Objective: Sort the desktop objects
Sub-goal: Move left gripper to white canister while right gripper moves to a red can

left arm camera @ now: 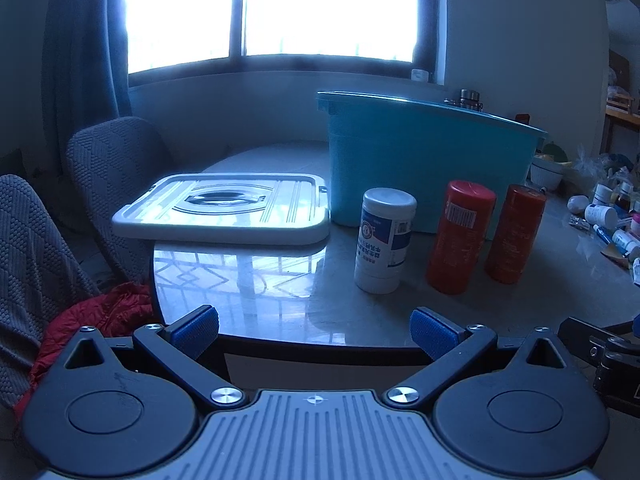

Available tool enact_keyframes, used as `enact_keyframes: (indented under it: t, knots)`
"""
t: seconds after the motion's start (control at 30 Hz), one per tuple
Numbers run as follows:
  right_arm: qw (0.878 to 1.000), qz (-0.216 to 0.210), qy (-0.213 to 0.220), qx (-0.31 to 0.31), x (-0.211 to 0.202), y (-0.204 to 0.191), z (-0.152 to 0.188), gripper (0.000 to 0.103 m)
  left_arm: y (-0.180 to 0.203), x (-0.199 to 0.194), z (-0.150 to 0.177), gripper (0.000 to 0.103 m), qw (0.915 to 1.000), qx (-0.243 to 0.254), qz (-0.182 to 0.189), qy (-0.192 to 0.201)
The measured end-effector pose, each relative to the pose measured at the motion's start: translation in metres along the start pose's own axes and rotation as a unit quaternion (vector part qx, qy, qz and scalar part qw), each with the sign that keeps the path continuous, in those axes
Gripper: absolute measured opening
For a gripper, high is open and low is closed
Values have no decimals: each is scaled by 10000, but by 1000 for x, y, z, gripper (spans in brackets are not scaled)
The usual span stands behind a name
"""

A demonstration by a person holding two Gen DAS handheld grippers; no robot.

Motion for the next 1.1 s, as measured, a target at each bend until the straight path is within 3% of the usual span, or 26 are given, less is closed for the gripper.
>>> enact_keyframes:
  t: [0.57,1.1]
  knots:
    - [9997,148,-163,58,33,16,-7,99,28,34,-14,103,9999,41,124,32]
    - [9998,182,-50,-31,61,26,-18,98,42,62,-24,103,9999,-41,145,34]
Point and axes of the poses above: each gripper's, at about its wrist camera, not at the fingertips, and x roughly the way its jaws point, y to its right, z to its underside, the point moved 2 cm from there along x, roughly the way its jaws point, and after that the axes turned 5 degrees about -z, right-handed, at the moved point
